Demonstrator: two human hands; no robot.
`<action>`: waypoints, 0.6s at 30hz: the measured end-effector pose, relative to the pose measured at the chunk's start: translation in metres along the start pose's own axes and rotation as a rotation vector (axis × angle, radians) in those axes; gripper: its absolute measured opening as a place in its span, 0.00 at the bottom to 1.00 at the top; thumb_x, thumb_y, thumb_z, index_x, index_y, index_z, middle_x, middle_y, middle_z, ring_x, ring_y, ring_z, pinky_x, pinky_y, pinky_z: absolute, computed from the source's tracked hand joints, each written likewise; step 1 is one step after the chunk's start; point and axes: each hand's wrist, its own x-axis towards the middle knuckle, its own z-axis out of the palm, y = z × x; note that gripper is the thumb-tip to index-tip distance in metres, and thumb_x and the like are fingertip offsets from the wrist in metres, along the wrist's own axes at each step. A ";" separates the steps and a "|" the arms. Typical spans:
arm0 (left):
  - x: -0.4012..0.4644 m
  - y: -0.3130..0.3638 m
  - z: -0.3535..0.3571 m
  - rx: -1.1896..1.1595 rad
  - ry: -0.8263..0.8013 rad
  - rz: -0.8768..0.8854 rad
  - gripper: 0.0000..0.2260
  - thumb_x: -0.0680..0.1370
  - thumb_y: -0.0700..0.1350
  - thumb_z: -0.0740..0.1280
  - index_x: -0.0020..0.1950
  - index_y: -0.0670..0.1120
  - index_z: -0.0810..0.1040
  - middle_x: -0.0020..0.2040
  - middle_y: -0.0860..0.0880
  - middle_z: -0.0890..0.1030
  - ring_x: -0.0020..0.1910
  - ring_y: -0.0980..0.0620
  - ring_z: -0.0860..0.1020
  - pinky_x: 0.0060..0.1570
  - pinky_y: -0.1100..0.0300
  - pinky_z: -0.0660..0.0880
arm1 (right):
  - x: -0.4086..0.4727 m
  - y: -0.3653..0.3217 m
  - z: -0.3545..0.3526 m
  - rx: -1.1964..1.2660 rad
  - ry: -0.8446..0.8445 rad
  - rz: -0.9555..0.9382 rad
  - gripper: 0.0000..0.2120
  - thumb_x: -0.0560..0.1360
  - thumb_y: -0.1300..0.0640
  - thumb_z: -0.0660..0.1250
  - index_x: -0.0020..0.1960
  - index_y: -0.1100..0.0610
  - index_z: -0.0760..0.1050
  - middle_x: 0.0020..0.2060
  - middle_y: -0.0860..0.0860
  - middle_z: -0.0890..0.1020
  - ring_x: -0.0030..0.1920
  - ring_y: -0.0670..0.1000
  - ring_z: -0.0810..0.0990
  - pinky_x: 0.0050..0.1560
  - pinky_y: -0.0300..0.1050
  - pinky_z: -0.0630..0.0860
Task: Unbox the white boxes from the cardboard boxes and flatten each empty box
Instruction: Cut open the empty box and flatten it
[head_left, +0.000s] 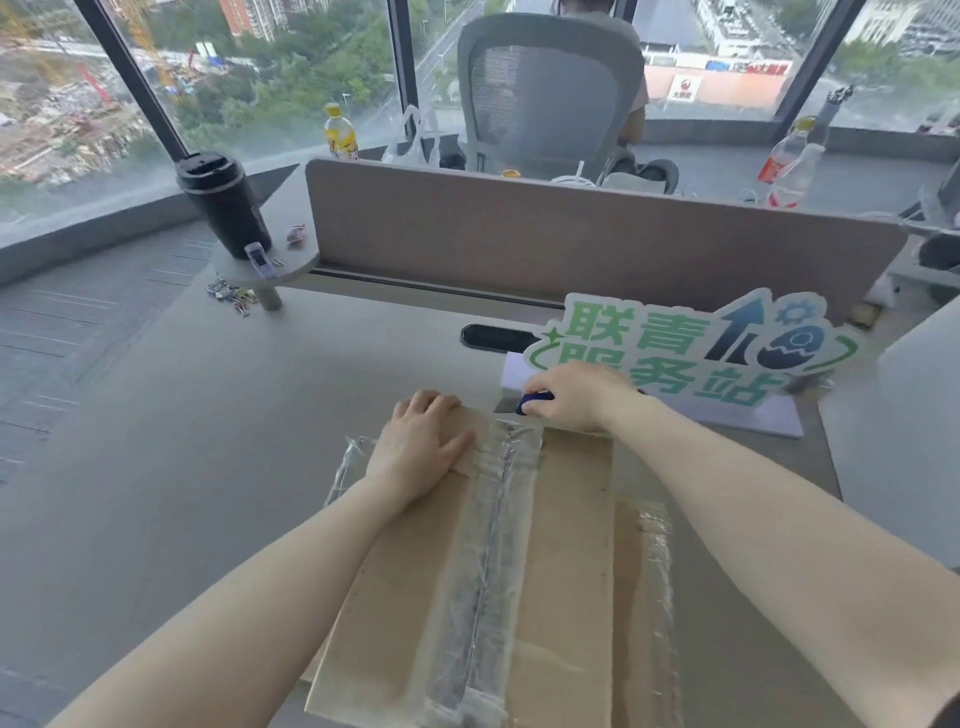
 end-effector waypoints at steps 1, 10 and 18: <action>0.001 -0.001 0.001 0.002 0.007 0.006 0.22 0.79 0.58 0.63 0.71 0.53 0.68 0.69 0.51 0.68 0.69 0.46 0.64 0.65 0.49 0.68 | 0.007 -0.002 -0.002 -0.021 -0.033 -0.013 0.10 0.79 0.42 0.59 0.52 0.40 0.77 0.43 0.42 0.78 0.46 0.51 0.77 0.38 0.43 0.71; 0.005 -0.008 0.007 -0.006 0.020 0.015 0.20 0.78 0.59 0.63 0.68 0.53 0.69 0.67 0.53 0.68 0.66 0.46 0.65 0.60 0.50 0.71 | 0.037 0.008 -0.006 -0.027 -0.127 -0.109 0.07 0.76 0.40 0.64 0.47 0.38 0.80 0.37 0.38 0.79 0.41 0.45 0.78 0.37 0.43 0.72; 0.007 -0.010 0.009 0.039 0.006 -0.013 0.20 0.78 0.62 0.62 0.67 0.56 0.68 0.67 0.56 0.66 0.67 0.48 0.64 0.52 0.52 0.73 | 0.043 0.004 -0.016 -0.159 -0.163 -0.223 0.10 0.77 0.41 0.63 0.37 0.38 0.74 0.31 0.42 0.75 0.34 0.42 0.73 0.33 0.43 0.68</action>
